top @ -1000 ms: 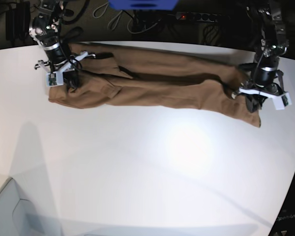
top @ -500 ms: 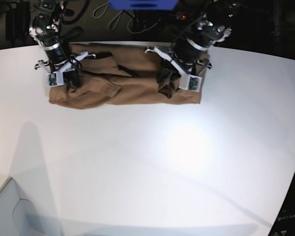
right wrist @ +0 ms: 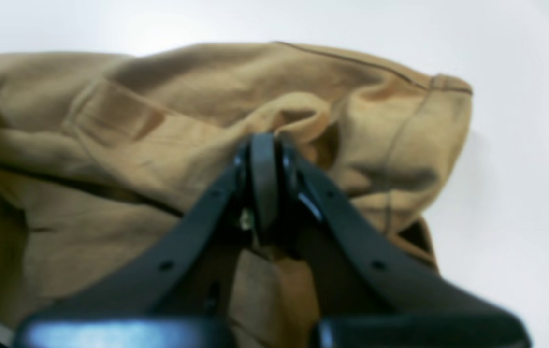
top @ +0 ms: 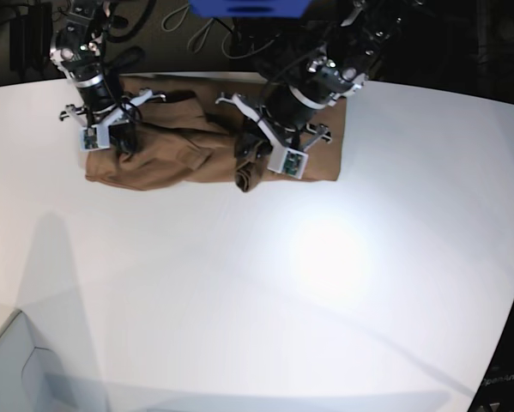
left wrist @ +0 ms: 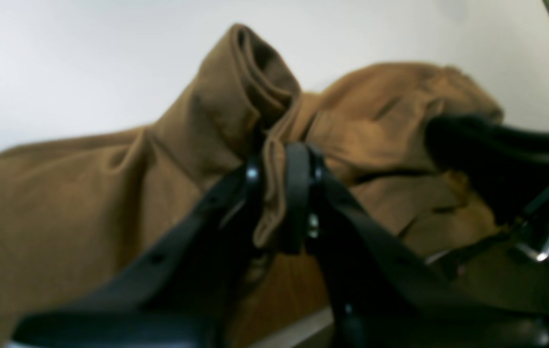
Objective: Layout the t-shirt on the table in an organized manner, then fold the t-shirt properly
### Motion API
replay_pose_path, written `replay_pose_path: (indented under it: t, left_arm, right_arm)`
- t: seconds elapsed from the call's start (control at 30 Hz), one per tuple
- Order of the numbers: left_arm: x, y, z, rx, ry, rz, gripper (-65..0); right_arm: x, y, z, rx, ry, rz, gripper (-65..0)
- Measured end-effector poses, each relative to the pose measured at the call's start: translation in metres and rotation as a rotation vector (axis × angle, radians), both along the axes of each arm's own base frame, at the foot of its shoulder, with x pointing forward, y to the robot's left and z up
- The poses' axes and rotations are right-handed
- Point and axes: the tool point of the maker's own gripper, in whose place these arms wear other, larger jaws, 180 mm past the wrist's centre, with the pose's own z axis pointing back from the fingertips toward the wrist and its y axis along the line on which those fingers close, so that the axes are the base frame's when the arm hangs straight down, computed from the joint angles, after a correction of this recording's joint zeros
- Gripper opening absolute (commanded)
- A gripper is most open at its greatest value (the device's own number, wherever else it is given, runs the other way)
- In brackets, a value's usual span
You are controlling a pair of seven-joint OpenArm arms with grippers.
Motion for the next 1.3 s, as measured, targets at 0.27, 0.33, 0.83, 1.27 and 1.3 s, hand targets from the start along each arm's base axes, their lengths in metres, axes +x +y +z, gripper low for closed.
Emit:
replay_pose_path:
  t: [0.27, 0.33, 0.83, 1.27, 1.3]
  left_arm:
    - [-0.002, 0.001, -0.004, 0.009, 0.021, -0.006, -43.2]
    - [-0.005, 0.000, -0.005, 0.014, 0.036, -0.015, -30.4]
    - [0.013, 0.041, 0.009, 0.063, -0.030, 0.053, -22.9]
    - [0.013, 0.066, -0.065, 0.164, 0.092, 0.096, -22.9]
    - [0.014, 0.068, -0.066, 0.153, 0.097, 0.107, -22.9]
  right_arm:
    - [0.000, 0.000, 0.000, 0.001, 0.000, 0.001, -65.0]
    - [0.000, 0.000, 0.000, 0.001, 0.000, 0.001, -65.0]
    - [0.007, 0.000, 0.007, -0.004, -0.025, 0.000, -65.0]
    - [0.015, -0.006, 0.032, -0.085, -0.019, 0.015, -47.4]
    - [0.016, -0.007, 0.037, -0.090, -0.025, 0.016, -43.5]
